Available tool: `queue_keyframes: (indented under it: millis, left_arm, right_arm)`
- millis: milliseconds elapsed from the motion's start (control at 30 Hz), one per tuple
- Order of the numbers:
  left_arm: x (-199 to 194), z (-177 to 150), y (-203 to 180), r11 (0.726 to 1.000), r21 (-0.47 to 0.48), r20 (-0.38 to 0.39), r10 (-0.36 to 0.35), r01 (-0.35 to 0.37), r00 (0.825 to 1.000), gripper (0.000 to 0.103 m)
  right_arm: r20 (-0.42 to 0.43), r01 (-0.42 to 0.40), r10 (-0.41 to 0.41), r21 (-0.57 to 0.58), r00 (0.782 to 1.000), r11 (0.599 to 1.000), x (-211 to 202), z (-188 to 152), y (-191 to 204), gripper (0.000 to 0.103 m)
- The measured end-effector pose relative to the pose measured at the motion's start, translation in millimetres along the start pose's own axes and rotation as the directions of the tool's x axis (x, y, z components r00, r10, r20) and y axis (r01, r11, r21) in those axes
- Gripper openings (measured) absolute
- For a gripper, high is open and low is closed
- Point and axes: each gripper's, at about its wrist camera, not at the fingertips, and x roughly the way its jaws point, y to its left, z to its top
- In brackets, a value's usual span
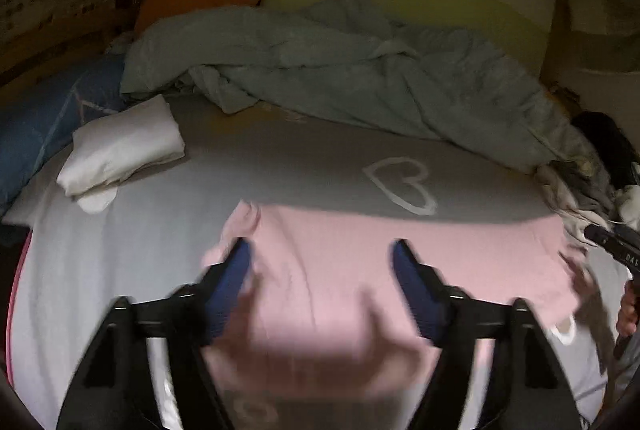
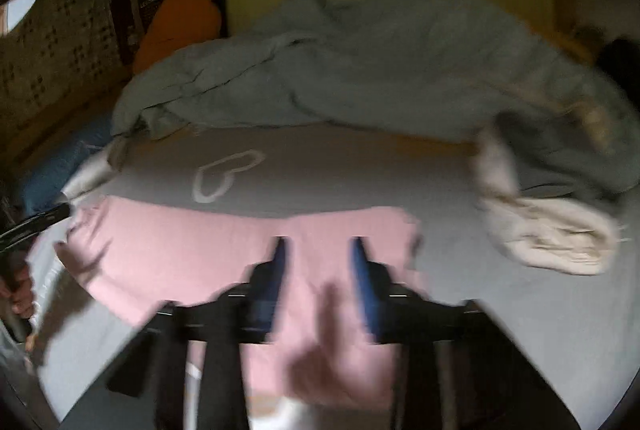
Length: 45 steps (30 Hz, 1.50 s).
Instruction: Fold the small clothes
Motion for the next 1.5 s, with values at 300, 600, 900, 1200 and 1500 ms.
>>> queue_keyframes:
  millis: [300, 600, 900, 1200, 1500]
  left_arm:
    - [93, -2, 25, 0.993, -0.011, -0.195, 0.116, -0.120, 0.974, 0.025]
    - [33, -18, 18, 0.996, 0.018, -0.088, 0.094, -0.093, 0.992, 0.034]
    - [-9, -52, 22, 0.989, 0.007, -0.098, 0.145, -0.145, 0.985, 0.038]
    - [0, -62, 44, 0.985, -0.116, -0.121, 0.114, -0.128, 0.986, 0.057]
    - [7, -72, 43, 0.978, -0.095, -0.155, 0.169, -0.184, 0.973, 0.063]
  right_arm:
    - [-0.174, 0.066, -0.033, 0.190, 0.984, 0.980, 83, 1, -65, 0.002]
    - [-0.092, 0.001, 0.007, 0.094, 0.996, 0.996, -14, -15, -50, 0.002]
    - [-0.223, 0.193, -0.173, 0.072, 0.959, 0.979, -18, -62, -47, 0.002]
    - [-0.106, 0.140, -0.121, 0.186, 0.987, 0.972, -41, -53, -55, 0.033]
    - [-0.184, 0.094, -0.043, 0.282, 0.982, 0.955, -13, -70, -66, 0.017]
